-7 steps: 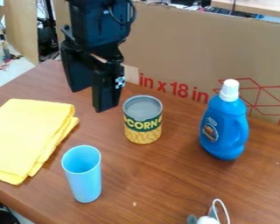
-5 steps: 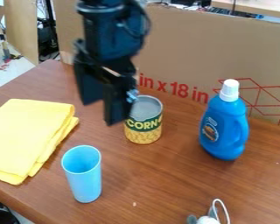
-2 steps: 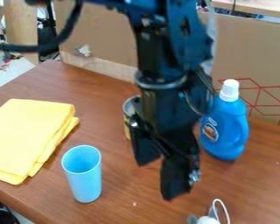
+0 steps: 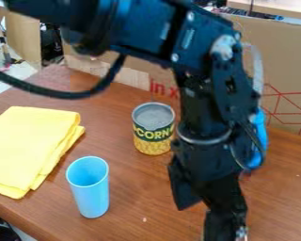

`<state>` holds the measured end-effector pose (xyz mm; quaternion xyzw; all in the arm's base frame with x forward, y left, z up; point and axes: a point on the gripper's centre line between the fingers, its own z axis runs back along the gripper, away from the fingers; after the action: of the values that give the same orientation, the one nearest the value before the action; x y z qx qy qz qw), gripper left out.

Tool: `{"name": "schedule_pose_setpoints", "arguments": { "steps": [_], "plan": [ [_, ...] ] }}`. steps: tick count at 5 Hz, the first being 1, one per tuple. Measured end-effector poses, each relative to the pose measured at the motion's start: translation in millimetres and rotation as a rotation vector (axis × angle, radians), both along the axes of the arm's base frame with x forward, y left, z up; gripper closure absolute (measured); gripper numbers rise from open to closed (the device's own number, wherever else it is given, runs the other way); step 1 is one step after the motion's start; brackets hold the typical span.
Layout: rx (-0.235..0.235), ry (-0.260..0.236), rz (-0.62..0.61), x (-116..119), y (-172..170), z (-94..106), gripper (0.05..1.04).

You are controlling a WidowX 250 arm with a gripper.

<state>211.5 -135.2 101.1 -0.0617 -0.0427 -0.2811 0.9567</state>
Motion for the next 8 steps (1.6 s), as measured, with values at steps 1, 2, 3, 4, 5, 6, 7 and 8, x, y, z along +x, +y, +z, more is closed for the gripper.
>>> {"name": "schedule_pose_setpoints", "arguments": {
  "steps": [1,2,3,4,5,6,7,8],
  "plan": [
    [-0.013,-0.009,-0.010,2,-15,-16.9,0.081],
    [-0.030,-0.024,0.002,7,-21,-27.5,0.081],
    [0.007,-0.001,0.006,9,-20,-44.0,0.081],
    [0.051,0.016,-0.003,13,-17,-54.1,0.081],
    [0.076,0.041,0.003,13,-15,-62.3,0.137],
    [0.071,0.069,-0.008,11,-17,-68.0,0.353],
    [0.062,0.103,-0.027,4,-17,-68.3,0.437],
    [0.033,0.127,-0.088,-8,-17,-50.1,0.444]
  ]
}}
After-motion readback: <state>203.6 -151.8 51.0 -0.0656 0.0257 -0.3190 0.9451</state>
